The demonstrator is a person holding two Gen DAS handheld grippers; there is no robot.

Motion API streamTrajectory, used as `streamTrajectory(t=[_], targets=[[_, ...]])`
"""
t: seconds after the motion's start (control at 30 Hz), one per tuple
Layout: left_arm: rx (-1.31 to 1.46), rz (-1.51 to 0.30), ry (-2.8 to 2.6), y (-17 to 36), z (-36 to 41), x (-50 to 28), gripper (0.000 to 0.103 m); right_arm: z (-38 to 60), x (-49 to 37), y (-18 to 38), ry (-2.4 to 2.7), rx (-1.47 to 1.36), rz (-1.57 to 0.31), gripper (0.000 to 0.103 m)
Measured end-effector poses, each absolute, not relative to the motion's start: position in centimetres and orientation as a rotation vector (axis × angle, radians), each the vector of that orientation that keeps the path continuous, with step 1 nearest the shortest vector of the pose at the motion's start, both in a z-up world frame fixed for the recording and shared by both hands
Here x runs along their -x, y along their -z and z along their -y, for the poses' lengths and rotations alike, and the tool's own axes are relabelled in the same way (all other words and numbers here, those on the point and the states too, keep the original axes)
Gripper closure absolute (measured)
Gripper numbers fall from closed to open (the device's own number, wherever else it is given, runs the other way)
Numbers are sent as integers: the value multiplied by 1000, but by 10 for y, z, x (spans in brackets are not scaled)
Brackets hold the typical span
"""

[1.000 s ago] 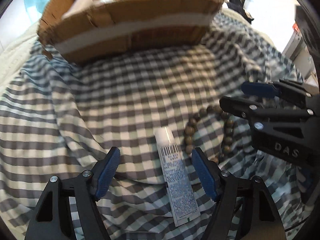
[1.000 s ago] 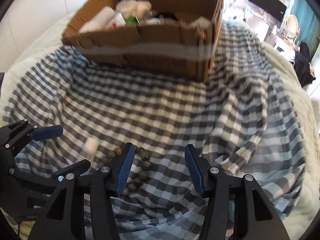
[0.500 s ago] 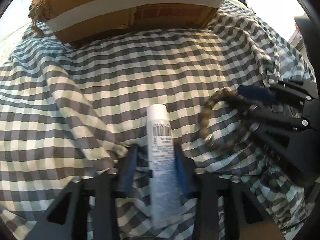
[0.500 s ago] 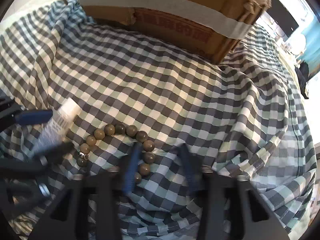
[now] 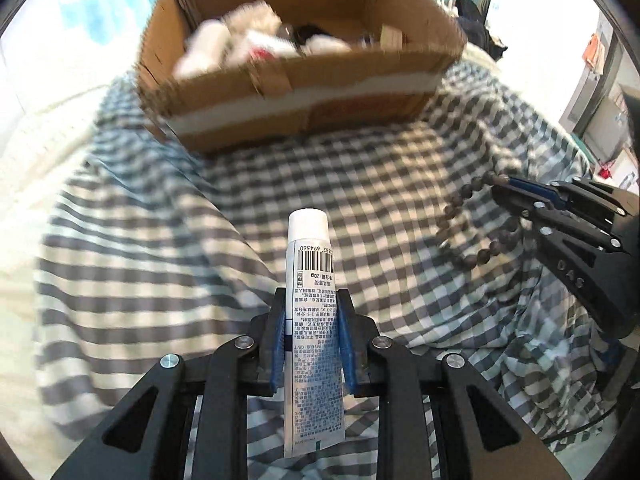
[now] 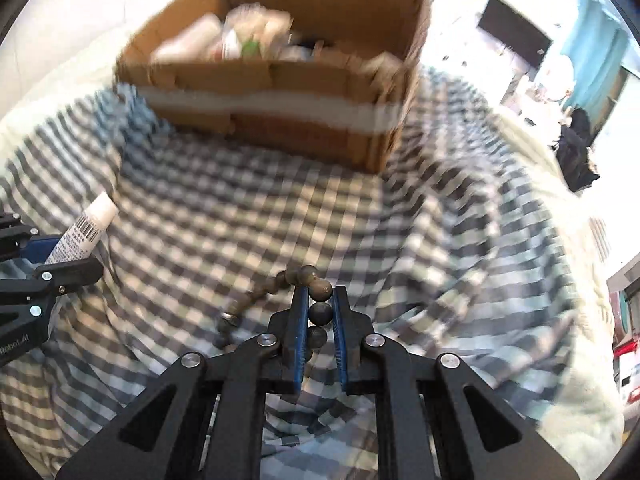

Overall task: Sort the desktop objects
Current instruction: 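Carry the tube in the left tool while the right carries the bracelet over the box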

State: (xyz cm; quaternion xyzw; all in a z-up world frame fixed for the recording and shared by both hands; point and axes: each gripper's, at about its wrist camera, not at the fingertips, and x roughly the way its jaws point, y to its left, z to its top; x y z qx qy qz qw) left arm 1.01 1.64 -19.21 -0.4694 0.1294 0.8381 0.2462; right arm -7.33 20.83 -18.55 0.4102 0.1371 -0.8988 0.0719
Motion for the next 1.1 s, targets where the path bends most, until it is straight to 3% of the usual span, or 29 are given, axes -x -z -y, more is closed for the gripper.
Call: streamTrajectory(t=[0.2,0.57,1.1], targets=[[1152,-300,-2342,150,-7,6,80,-215,59,147,2799,-1057,-280,92],[879,-193,-2442,73,9,11,80,-200,45,103,2852,-829,-203,92],[657,-138,-2486,5,12,14,80,-198,30,19,2881,-554,-90,92]])
